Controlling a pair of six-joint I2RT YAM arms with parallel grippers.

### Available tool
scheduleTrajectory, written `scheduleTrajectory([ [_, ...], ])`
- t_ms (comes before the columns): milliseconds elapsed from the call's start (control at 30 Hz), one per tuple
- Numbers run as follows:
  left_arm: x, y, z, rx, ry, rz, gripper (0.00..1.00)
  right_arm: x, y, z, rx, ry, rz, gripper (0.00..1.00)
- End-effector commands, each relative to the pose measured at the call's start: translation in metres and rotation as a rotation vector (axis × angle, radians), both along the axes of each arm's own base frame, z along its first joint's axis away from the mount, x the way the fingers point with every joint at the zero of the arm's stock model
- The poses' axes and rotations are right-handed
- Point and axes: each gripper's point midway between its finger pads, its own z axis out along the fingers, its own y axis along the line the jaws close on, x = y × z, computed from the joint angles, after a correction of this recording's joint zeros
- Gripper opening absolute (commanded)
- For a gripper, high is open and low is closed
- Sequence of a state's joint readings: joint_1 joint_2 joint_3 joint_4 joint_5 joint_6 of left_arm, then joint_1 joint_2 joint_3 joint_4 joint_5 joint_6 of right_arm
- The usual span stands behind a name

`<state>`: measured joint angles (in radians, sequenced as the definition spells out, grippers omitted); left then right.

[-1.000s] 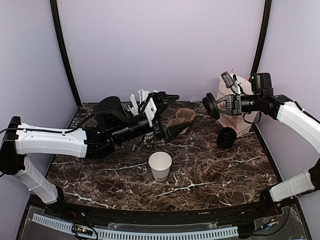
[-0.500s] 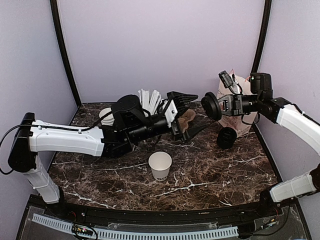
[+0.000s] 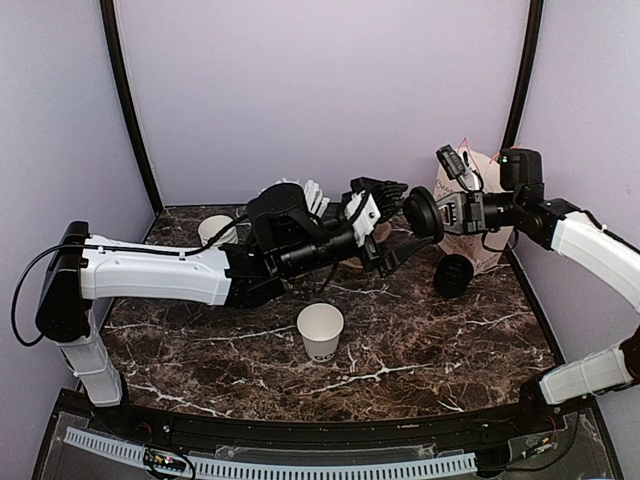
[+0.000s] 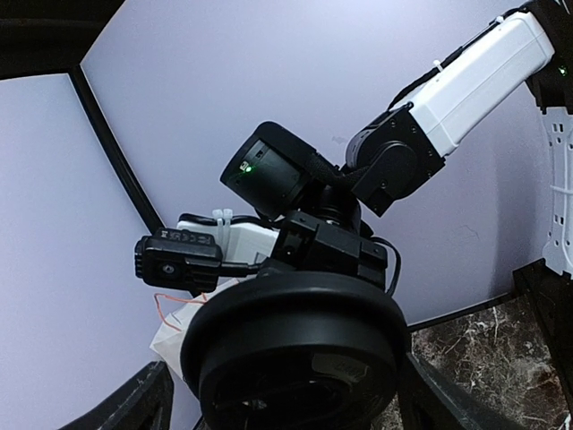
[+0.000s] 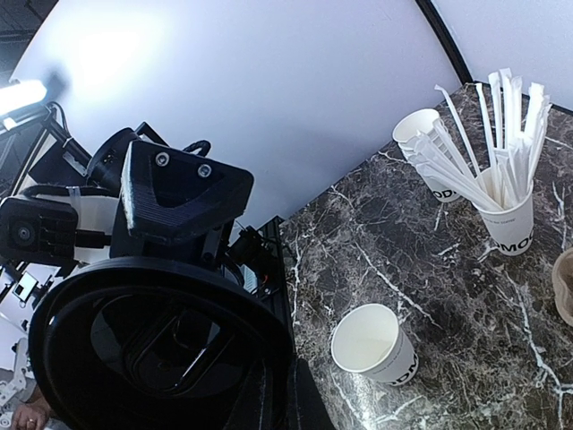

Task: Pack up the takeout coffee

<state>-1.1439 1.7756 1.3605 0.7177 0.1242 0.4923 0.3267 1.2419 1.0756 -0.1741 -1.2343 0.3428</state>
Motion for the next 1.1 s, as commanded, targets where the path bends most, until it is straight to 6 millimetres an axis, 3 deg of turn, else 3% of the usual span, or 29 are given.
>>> scheduleTrajectory([
  [0,0.002,-0.002,0.009,-0.006,-0.014,0.011,0.89,-0.005,0.000,0.007,0.023,-0.033,0.021,0.01],
  [400,0.009,-0.006,0.008,-0.006,-0.019,0.040,0.87,-0.005,0.001,0.009,0.036,-0.020,0.029,0.02],
  [733,0.014,-0.007,0.009,-0.006,-0.017,0.062,0.78,-0.005,0.000,0.008,0.035,-0.026,0.019,0.07],
  [867,0.014,-0.003,0.009,-0.004,0.002,0.069,0.77,-0.008,-0.005,0.006,0.039,-0.032,0.023,0.24],
  [1067,0.010,0.020,0.011,0.103,0.090,0.098,0.77,-0.010,-0.038,-0.013,-0.020,-0.132,-0.089,0.51],
])
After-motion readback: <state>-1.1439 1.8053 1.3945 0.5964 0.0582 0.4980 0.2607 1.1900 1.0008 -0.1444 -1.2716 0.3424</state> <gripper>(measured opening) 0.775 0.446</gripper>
